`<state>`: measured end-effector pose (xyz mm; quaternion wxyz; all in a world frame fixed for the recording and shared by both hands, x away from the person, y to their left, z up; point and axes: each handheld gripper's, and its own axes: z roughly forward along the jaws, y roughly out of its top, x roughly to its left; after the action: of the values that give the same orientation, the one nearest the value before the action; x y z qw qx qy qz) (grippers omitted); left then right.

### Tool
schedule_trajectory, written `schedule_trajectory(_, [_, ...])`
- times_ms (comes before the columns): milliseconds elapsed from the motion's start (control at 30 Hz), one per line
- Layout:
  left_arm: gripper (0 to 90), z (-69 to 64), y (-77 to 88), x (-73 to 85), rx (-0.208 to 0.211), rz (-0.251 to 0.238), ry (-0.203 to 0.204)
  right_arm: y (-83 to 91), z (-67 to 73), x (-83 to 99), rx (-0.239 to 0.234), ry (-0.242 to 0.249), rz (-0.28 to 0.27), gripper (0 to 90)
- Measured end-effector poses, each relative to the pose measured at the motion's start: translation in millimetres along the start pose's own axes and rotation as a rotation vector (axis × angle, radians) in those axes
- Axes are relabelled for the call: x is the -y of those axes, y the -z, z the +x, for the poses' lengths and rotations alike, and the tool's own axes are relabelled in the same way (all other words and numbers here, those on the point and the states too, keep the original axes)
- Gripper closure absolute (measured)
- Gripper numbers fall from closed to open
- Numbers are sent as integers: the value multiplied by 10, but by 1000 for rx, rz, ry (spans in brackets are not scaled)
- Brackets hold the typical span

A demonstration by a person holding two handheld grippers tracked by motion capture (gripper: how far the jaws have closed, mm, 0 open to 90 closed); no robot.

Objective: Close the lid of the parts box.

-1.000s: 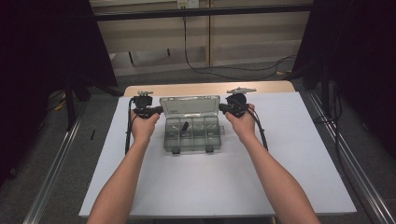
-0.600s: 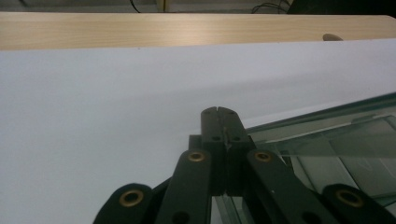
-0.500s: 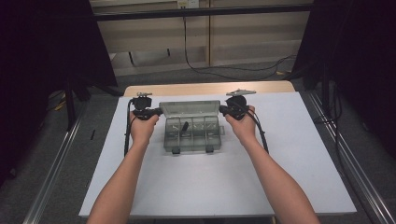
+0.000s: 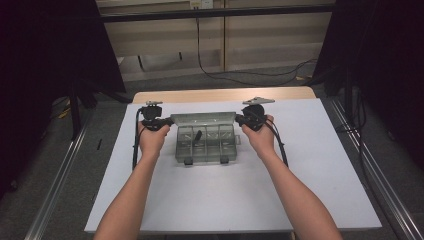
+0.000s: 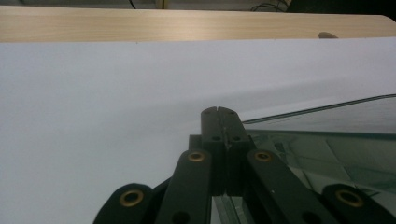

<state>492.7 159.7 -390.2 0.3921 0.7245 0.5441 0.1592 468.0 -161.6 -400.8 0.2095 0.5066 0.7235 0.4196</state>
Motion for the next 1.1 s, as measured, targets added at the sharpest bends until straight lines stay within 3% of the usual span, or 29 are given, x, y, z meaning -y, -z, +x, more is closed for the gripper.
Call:
schedule_trajectory(733, [900, -1, 71, 41, 30, -11, 13, 65, 32, 86, -13, -2, -4, 900])
schedule_trajectory(1000, [900, -5, 96, 48, 40, -5, 10, 95, 48, 105, -17, -4, -7, 900])
schedule_trajectory(1100, [900, -32, 104, 50, 24, -5, -9, 105, 56, 114, -17, 1, -5, 900])
